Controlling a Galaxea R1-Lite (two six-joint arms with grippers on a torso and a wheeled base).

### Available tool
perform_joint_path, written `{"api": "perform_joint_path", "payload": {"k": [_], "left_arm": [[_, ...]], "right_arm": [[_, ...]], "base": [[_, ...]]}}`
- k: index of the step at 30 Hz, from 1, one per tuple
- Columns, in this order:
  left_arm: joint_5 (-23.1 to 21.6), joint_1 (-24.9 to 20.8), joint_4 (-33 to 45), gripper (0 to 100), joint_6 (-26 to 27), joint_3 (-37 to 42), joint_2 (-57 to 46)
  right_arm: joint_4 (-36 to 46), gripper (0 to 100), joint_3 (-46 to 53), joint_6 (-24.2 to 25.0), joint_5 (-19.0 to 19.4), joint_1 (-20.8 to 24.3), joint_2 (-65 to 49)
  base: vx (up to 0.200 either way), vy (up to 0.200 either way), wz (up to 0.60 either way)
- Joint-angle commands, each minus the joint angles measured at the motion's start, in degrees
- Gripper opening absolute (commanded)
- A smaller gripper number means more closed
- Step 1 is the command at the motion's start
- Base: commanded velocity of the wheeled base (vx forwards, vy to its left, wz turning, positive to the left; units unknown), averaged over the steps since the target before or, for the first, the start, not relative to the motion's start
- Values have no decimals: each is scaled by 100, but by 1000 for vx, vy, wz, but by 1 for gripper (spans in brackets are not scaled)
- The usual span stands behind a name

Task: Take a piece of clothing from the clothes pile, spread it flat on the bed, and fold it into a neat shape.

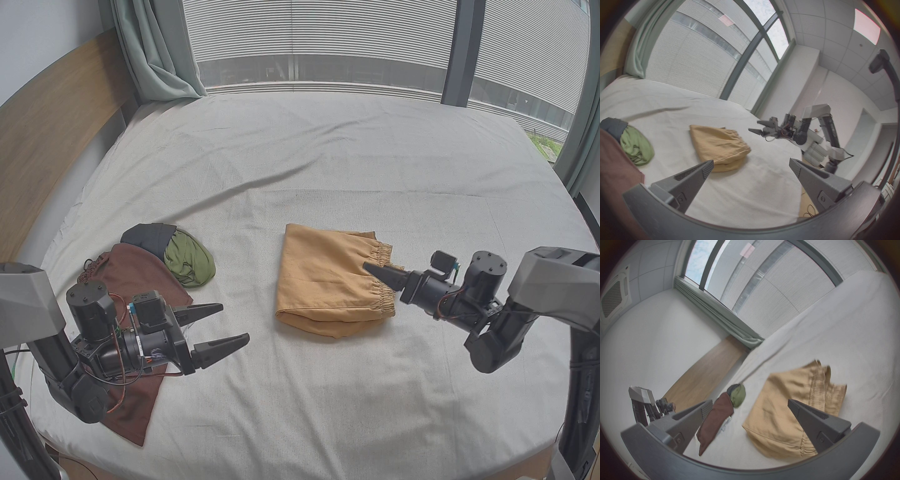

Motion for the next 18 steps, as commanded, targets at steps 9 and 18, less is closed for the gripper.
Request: {"api": "perform_joint_path", "payload": {"k": [9, 18], "left_arm": [[-835, -967, 10, 100, 80, 1098, -2467], [677, -1485, 27, 100, 449, 1792, -2906]], "right_arm": [[218, 100, 3146, -2109, -509, -789, -4210], [227, 100, 4060, -2258, -527, -1123, -5686]], "base": [[0, 0, 0], [0, 0, 0]]}}
